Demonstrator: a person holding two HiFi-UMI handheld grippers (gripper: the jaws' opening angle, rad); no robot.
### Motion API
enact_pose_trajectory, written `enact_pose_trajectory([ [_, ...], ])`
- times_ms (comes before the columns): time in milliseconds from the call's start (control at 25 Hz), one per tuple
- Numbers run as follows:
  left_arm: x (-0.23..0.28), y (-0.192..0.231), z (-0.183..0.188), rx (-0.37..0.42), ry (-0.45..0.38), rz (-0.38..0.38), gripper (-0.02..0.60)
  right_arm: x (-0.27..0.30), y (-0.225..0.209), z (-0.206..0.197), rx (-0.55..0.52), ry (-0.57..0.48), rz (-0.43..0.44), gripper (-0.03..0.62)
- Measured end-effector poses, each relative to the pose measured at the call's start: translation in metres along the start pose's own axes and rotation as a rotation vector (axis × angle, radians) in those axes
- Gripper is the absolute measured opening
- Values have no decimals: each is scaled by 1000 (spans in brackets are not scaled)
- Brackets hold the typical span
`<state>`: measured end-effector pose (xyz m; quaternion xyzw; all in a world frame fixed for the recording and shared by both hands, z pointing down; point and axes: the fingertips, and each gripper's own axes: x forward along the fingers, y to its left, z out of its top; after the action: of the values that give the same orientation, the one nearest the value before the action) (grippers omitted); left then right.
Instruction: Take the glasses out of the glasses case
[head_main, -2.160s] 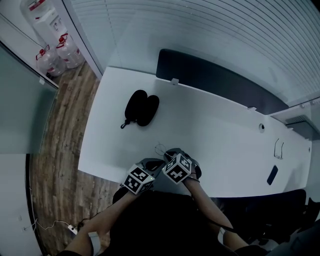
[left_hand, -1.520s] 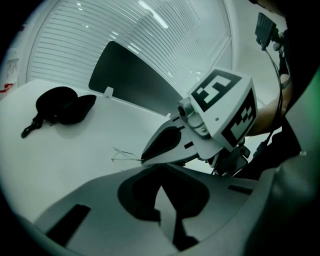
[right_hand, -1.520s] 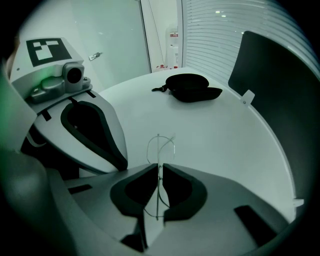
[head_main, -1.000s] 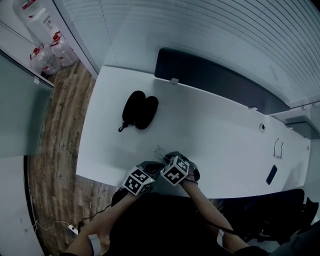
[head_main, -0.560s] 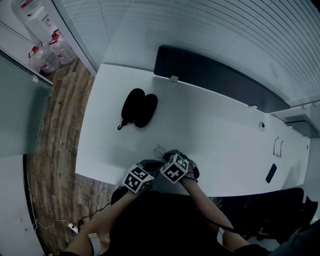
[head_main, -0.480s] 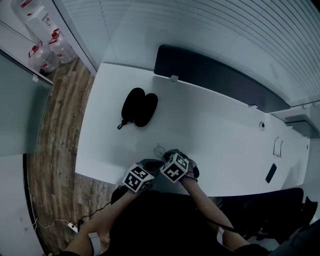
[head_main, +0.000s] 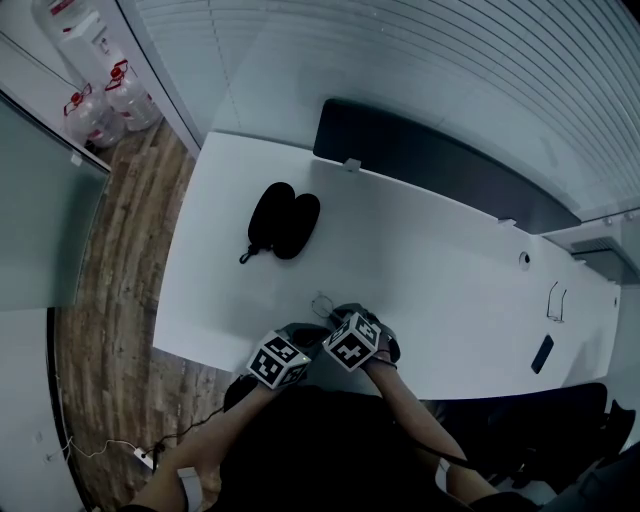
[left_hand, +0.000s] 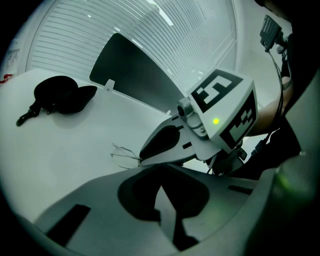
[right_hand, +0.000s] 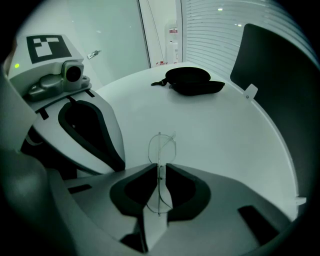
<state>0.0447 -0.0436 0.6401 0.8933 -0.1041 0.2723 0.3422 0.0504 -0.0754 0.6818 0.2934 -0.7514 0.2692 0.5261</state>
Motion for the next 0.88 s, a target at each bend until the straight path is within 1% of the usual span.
enact_pose_trajectory([
  [200, 0, -3, 1, 1, 0, -27, 6, -2, -1, 0, 8, -7, -1, 63],
  [360, -2, -2, 2, 30, -3, -27, 6, -5, -2, 1, 24, -21, -8, 71],
  [600, -9, -7, 12, 46, -24, -33, 8, -11, -2, 8, 38, -57, -21, 77],
  [720, -10, -6, 10, 59, -21, -23, 8, -15, -3, 9, 53, -85, -26, 81],
  [880, -13, -7, 10, 64, -28, -12, 6, -24, -2, 18, 73, -160, -45, 81],
])
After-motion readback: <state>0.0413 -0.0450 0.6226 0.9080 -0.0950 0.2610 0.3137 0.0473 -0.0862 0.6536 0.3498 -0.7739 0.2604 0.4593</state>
